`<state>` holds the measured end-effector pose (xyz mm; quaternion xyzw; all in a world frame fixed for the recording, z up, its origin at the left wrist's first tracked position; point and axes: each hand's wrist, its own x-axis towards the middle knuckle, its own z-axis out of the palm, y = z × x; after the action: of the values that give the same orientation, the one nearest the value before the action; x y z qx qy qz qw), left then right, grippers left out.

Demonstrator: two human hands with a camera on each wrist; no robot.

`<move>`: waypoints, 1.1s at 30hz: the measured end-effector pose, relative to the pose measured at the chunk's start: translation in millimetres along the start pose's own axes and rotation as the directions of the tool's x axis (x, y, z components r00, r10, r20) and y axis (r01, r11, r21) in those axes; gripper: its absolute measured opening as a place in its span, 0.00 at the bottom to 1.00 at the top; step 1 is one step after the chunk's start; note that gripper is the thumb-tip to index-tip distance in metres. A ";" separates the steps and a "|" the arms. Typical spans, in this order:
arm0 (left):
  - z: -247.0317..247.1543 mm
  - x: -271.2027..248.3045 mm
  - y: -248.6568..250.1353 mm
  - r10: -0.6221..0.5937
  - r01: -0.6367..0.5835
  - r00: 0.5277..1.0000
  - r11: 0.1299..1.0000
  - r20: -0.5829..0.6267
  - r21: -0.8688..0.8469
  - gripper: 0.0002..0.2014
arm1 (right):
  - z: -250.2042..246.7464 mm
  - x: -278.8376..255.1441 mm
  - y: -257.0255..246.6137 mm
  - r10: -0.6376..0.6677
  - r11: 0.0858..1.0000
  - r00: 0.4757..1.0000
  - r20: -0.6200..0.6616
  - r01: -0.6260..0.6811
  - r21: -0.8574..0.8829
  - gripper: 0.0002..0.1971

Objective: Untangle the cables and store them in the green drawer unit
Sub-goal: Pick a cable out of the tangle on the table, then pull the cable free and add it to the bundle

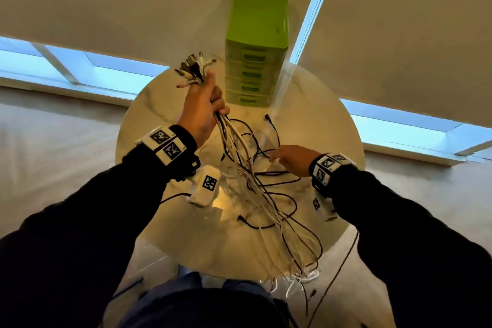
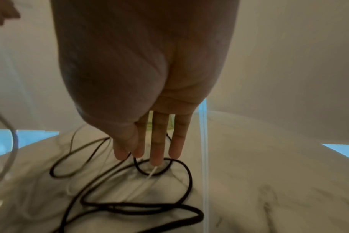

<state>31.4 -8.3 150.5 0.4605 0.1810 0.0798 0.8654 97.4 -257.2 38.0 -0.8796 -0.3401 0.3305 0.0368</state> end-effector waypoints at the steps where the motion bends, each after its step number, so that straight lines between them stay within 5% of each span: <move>1: -0.9 0.3 -3.0 -0.001 0.001 1.000 1.000 -0.011 0.000 0.16 | 4.8 10.7 1.5 -0.007 0.997 0.999 0.051 0.010 -0.070 0.22; 3: -1.0 0.0 -7.4 -0.006 0.006 0.999 1.000 -0.032 -0.007 0.15 | 11.7 22.9 2.5 -0.020 0.976 0.993 0.117 0.045 -0.212 0.27; 6: -2.1 0.4 -12.9 -0.009 0.008 0.997 1.000 -0.080 -0.012 0.15 | 20.9 39.0 6.8 -0.040 0.957 0.991 0.124 0.074 -0.280 0.23; 13: -4.4 -2.2 -17.8 0.000 0.003 0.993 1.000 -0.118 0.018 0.15 | 23.8 54.4 21.7 -0.160 0.848 0.986 0.048 0.162 -0.504 0.17; 15: -5.5 -1.6 -18.6 0.011 -0.003 0.992 0.998 -0.124 0.060 0.15 | 7.3 46.4 25.2 -0.231 0.813 0.970 -0.077 0.149 -0.562 0.14; 18: -7.5 2.6 -22.9 0.023 -0.011 0.992 0.995 -0.122 0.096 0.14 | -28.1 37.3 27.1 -0.235 0.930 0.841 -0.487 0.050 -0.363 0.09; 20: -5.7 5.7 -28.0 0.017 -0.003 0.992 0.994 -0.122 0.111 0.14 | -57.4 27.2 18.9 -0.107 0.987 0.694 -0.712 0.158 0.006 0.12; 21: -3.2 6.8 -30.9 0.013 0.003 0.992 0.992 -0.126 0.126 0.14 | -71.3 20.8 9.2 -0.027 0.945 0.661 -0.750 0.261 0.196 0.13; 23: 0.3 8.5 -36.7 0.011 0.015 0.990 0.984 -0.142 0.179 0.15 | -89.4 8.7 -22.4 0.052 0.809 0.672 -0.739 0.406 0.426 0.12; 26: 9.8 5.8 -38.3 0.027 -0.009 0.997 0.968 -0.070 0.250 0.16 | -95.0 -12.3 -69.6 0.040 0.710 0.640 -0.767 0.522 0.473 0.10; 30: 23.2 -9.8 -28.8 0.053 -0.086 0.990 0.960 0.130 0.266 0.11 | -83.6 -21.7 -104.1 0.039 0.716 0.631 -0.775 0.523 0.462 0.09; 33: 26.0 -13.5 -27.0 0.003 -0.041 0.988 0.971 0.157 0.237 0.26 | -77.6 -20.8 -114.1 0.015 0.750 0.625 -0.781 0.509 0.423 0.10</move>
<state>28.2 -47.6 144.7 0.5682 0.1164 0.0309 0.8140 67.5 -170.4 143.1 -0.8135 -0.2940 0.0239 0.5013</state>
